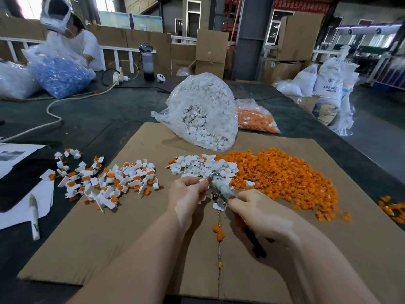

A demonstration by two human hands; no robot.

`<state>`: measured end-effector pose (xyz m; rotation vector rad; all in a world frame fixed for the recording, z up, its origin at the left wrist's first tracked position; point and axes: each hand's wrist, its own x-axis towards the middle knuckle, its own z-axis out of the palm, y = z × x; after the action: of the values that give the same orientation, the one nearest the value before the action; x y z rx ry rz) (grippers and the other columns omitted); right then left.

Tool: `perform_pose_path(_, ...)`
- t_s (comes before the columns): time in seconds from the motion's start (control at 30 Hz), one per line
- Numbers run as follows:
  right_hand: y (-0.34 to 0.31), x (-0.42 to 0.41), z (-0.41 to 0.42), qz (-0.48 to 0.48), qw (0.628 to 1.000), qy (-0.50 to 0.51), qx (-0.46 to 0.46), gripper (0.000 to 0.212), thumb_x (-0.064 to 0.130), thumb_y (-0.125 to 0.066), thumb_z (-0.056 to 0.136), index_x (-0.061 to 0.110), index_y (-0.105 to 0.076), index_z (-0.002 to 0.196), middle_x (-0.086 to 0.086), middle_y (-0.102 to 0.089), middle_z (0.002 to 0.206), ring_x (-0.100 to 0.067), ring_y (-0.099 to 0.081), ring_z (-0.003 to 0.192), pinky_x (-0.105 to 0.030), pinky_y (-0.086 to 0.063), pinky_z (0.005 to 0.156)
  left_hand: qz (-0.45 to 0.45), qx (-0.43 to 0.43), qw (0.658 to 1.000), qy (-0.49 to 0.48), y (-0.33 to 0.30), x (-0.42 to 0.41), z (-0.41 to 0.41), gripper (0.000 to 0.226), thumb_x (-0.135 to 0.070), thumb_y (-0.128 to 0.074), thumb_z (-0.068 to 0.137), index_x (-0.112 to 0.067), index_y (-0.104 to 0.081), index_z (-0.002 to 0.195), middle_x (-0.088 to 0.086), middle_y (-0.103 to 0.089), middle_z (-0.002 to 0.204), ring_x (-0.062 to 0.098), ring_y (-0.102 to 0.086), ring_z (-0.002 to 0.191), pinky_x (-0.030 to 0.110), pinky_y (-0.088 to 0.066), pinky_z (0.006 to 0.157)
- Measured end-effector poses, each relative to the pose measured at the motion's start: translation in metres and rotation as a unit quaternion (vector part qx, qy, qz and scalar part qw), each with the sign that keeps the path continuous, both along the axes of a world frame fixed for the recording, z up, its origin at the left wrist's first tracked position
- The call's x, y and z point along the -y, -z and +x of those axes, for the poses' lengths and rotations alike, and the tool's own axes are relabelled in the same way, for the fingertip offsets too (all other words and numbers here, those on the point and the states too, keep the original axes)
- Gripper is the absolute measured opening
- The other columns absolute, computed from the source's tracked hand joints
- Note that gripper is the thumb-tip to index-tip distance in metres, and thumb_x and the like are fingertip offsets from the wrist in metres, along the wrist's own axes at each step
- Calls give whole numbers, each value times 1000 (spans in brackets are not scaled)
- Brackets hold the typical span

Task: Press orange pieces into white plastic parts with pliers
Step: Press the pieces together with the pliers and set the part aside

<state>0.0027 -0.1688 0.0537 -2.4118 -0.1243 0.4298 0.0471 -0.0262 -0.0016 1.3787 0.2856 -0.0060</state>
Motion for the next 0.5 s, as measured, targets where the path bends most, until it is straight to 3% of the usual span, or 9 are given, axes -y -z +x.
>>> perform_pose_path(0.17,7,-6,2,-46,998,8,42,32,35,-41,97,17,-38,71,1,-39,69,-13,-36,56,-27,-26,51,3,-3,1000,2,-1,-1,-1,5,0,-60,87,-1,-62,82,7,-60,61,1,-53,40,12,-41,42)
perform_pose_path(0.4,24,-9,4,-51,995,43,77,24,43,-45,95,20,-45,87,4,-47,77,-11,-43,62,-25,-30,53,7,-1,1000,-4,0,-1,-2,4,-1,-60,87,0,-64,87,6,-62,64,3,-54,46,13,-42,44)
perform_pose_path(0.5,29,-5,2,-24,992,64,105,31,48,-52,89,20,-46,77,3,-50,76,-13,-45,65,-27,-32,56,11,0,1000,-11,2,-2,-1,7,-3,-60,87,-1,-65,91,6,-63,66,9,-56,55,17,-43,50)
